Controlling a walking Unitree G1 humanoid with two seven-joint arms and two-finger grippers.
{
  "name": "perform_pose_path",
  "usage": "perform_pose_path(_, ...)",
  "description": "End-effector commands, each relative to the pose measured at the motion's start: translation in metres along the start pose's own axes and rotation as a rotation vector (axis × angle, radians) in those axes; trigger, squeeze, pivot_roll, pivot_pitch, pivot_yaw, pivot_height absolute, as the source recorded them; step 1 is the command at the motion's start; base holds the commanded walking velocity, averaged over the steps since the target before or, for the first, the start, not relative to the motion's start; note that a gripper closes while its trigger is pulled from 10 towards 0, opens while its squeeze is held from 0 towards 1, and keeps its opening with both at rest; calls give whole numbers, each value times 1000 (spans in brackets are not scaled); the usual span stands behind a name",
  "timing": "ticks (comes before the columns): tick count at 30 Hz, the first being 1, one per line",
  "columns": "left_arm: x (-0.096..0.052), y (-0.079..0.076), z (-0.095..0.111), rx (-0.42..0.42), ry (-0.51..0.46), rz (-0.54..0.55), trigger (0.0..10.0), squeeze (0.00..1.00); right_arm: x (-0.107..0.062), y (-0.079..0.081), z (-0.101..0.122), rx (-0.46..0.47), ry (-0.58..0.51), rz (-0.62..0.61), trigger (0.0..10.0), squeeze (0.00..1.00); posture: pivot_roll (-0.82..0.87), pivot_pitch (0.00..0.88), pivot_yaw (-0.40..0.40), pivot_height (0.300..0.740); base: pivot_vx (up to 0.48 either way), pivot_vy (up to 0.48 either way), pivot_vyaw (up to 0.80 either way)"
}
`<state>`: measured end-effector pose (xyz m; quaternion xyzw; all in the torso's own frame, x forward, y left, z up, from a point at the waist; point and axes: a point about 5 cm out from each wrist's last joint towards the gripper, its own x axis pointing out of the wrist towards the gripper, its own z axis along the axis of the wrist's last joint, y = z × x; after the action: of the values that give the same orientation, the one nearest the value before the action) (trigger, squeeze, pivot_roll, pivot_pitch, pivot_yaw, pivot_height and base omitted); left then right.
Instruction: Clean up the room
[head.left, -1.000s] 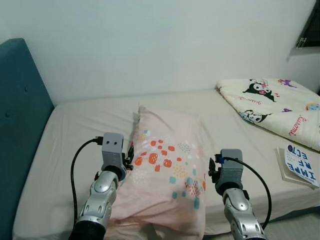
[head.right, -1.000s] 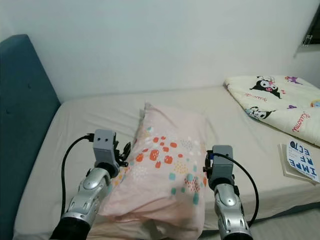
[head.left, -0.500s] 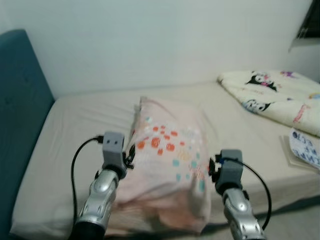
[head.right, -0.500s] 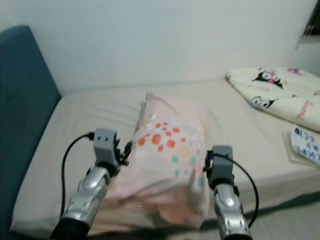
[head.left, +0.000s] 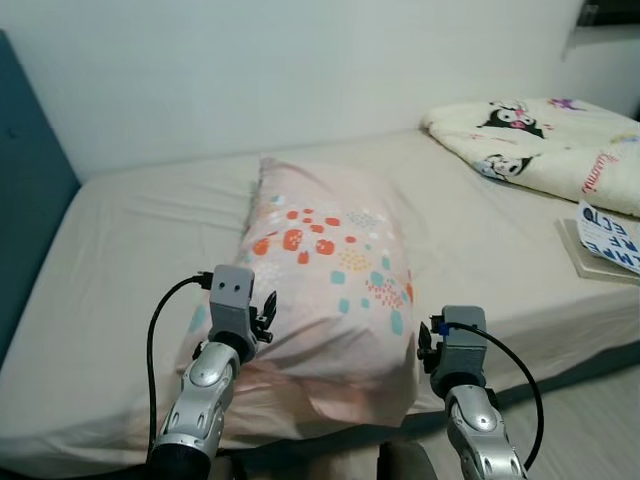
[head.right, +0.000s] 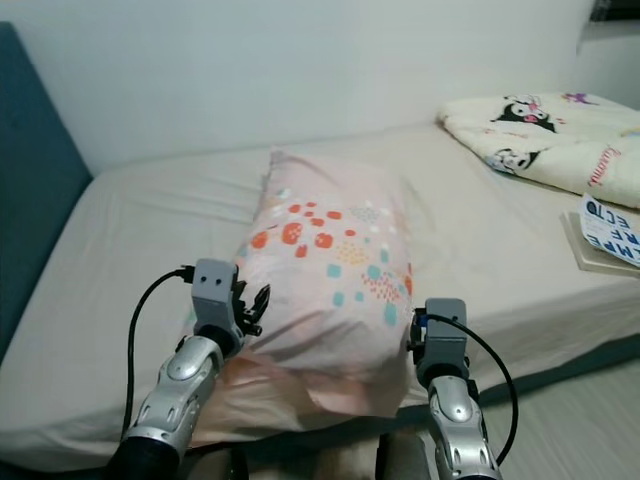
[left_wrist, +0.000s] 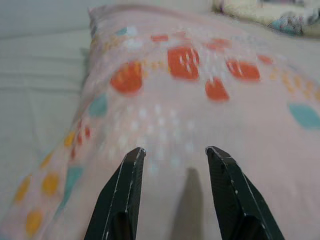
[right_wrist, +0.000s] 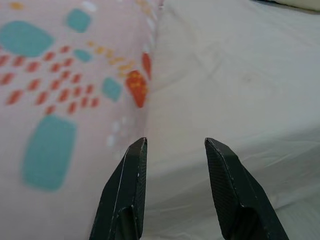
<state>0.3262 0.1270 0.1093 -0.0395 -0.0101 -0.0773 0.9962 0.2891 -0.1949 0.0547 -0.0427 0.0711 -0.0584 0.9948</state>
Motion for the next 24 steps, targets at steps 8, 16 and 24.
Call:
perform_pose_path(8,22,46,23,-168,-51,153,10000,78,13,0,15,57,-38,-25,10000,0,0,75,-6,567,0,0,0)
perform_pose_path(16,36,68,22,-272,32,172,10000,1000,30,-11,17,201,16,-116,10000,1000,-1,125,-5,567,0,0,0)
perform_pose_path(24,37,73,11,-374,159,11,10000,1000,47,-18,30,497,-5,-121,10000,1000,-1,156,-1,567,0,0,0)
